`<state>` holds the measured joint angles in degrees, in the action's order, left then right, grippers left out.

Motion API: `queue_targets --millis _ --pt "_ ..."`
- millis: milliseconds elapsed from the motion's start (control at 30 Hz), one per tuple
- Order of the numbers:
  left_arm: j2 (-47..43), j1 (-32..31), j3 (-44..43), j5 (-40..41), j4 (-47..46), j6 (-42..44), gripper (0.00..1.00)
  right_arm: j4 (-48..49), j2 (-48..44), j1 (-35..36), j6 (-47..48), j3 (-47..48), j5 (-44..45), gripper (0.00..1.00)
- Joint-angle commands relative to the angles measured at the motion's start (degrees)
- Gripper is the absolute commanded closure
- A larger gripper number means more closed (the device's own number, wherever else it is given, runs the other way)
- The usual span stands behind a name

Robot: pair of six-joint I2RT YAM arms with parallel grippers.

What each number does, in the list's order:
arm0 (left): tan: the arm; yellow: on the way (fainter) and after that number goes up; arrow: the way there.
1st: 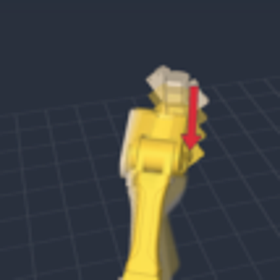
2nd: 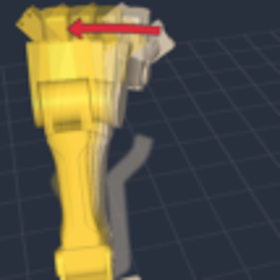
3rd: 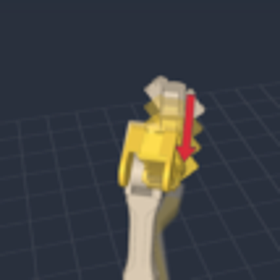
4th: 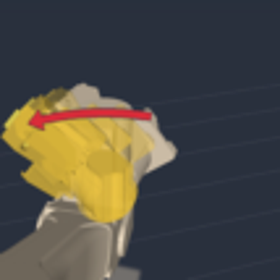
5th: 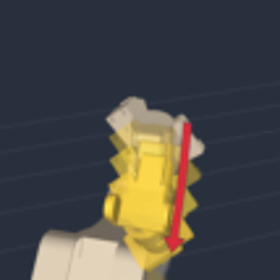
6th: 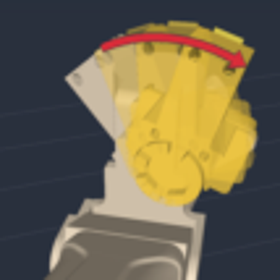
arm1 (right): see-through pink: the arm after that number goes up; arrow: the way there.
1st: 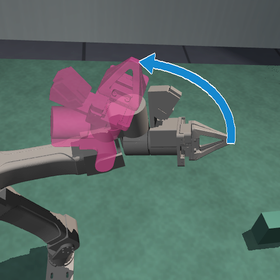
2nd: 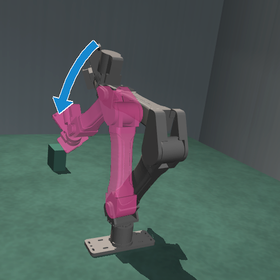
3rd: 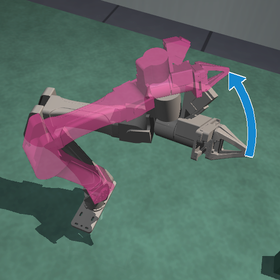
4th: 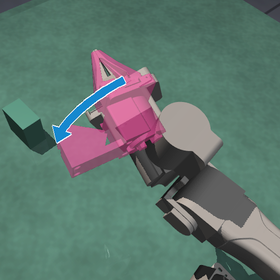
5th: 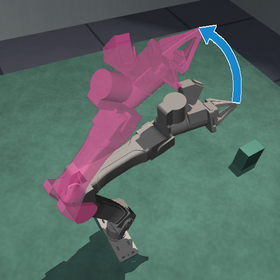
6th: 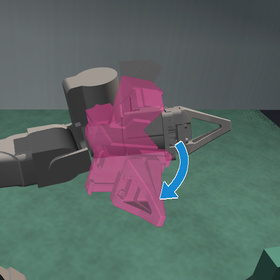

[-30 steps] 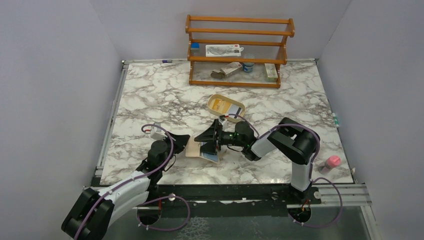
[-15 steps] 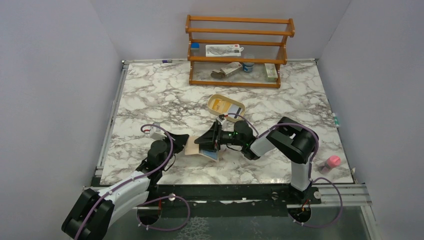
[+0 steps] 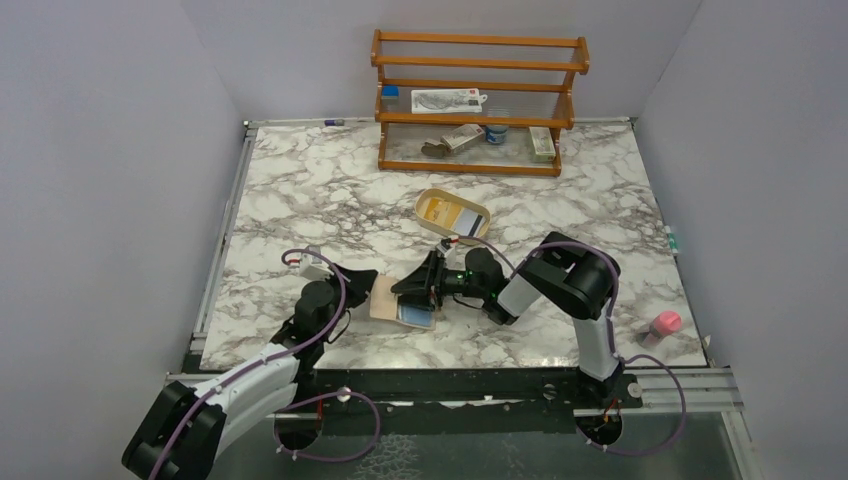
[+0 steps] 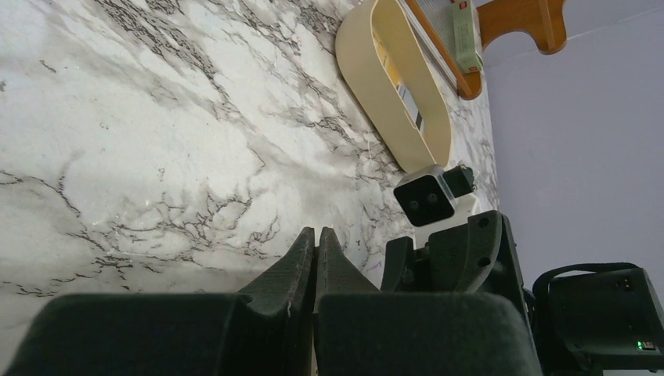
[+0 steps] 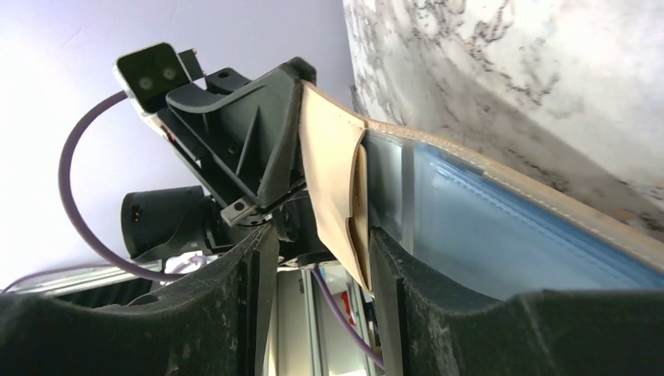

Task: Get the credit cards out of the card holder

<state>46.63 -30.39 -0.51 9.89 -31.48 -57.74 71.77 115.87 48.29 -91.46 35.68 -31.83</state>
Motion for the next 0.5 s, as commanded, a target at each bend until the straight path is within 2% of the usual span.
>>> queue_targets --millis 0,133,400,467 --pt "-1.4 0.2 1.7 -0.2 0.7 1.0 1.00 2.9 0.9 -0.2 0.3 -0.5 2.9 0.50" --pt "-1.7 0.2 1.8 -0.2 0.8 0.9 1.00 1.6 0.7 -0.2 1.3 -0.5 4.2 0.55" --pt "-2.1 0.2 2.0 -0.4 1.1 0.9 1.00 3.9 2.6 -0.2 0.7 0.6 4.1 0.57" --pt "-2.3 0.2 2.1 -0.4 1.2 0.8 1.00 4.6 2.7 -0.3 0.6 0.9 4.2 0.61"
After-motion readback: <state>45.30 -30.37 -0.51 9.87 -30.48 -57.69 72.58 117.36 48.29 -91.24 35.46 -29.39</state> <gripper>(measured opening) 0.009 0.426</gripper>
